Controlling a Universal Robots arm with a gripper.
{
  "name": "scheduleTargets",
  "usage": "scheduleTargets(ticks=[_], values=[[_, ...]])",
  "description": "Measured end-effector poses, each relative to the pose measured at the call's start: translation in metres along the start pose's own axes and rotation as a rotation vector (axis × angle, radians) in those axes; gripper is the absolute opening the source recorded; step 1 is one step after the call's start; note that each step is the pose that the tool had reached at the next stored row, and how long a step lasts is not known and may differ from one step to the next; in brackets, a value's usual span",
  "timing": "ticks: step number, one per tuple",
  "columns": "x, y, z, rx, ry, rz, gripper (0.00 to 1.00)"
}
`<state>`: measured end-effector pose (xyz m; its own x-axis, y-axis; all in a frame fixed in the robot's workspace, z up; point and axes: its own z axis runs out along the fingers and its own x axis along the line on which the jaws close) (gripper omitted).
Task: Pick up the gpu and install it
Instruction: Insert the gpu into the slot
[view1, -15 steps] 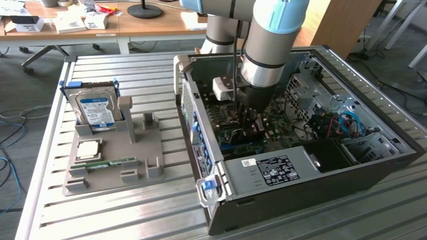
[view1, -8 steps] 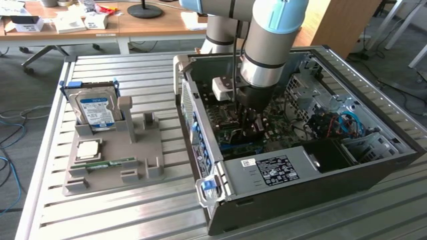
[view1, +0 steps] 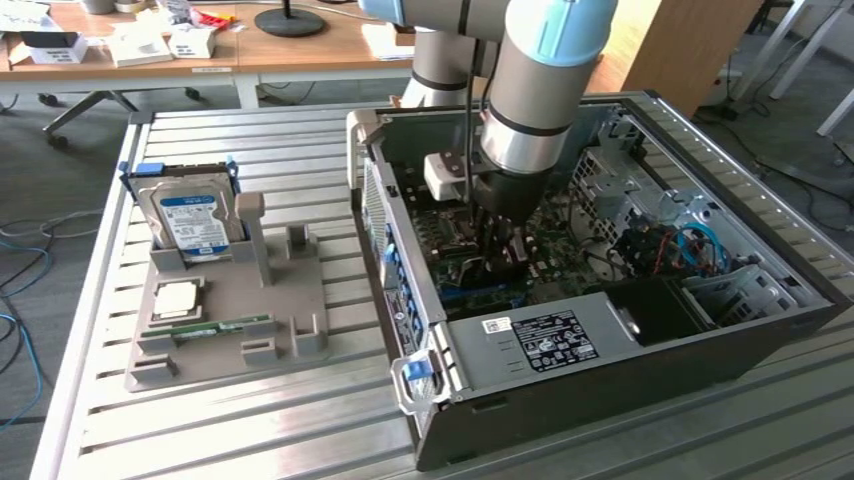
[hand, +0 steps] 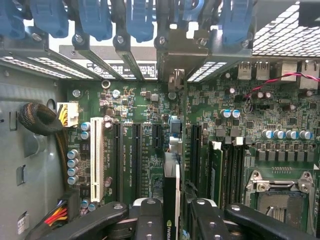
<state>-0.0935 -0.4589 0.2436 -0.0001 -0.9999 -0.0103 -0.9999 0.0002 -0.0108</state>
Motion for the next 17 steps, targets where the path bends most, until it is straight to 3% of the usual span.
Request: scheduleTargets(ticks=[17], values=[[0.0003,-0.0001,0.001,0.0,0.0003,0.0,0.26]])
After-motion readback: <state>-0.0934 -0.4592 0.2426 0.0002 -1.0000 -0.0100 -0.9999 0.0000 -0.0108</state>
